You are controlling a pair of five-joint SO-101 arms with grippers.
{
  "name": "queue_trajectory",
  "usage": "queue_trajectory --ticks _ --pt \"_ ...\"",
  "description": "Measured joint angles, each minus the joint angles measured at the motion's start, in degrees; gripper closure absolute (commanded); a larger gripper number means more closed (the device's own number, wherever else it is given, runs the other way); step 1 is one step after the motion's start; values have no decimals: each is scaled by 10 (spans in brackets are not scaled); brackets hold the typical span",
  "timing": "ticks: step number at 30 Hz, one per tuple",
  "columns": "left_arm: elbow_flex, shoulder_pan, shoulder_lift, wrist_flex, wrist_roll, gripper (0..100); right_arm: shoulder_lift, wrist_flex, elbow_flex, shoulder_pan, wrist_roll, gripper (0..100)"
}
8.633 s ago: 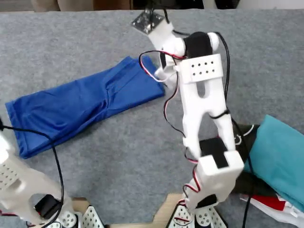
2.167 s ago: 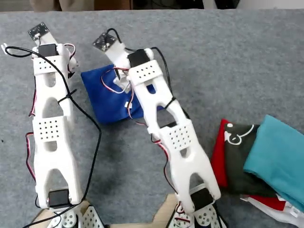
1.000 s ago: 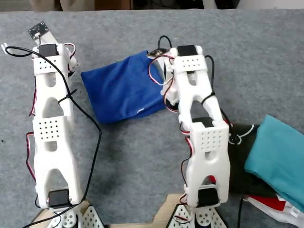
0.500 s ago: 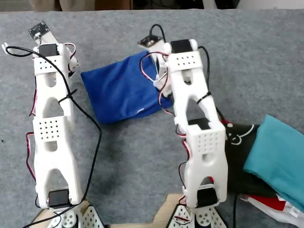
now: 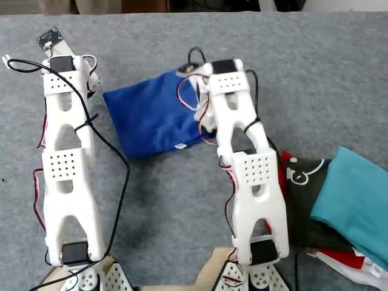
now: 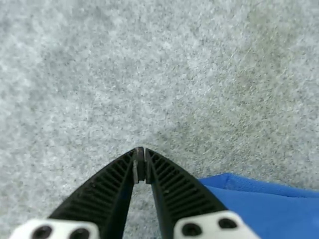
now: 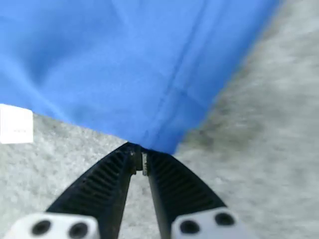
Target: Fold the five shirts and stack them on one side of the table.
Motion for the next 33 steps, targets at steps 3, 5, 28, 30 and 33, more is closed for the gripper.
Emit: queue_trajectory --ticks 3,5,28,30,33 --pt "0 0 0 0 0 976 -17 1 -34 1 0 993" --pt "-5 0 0 1 0 975 -47 1 -41 1 0 993" --pt "17 48 -166 164 -109 861 -215 1 126 -16 -87 988" --pt "55 52 -188 164 -120 813 -215 1 130 -16 -125 952" --pt "106 58 -196 164 -177 784 -215 1 132 -16 -178 841"
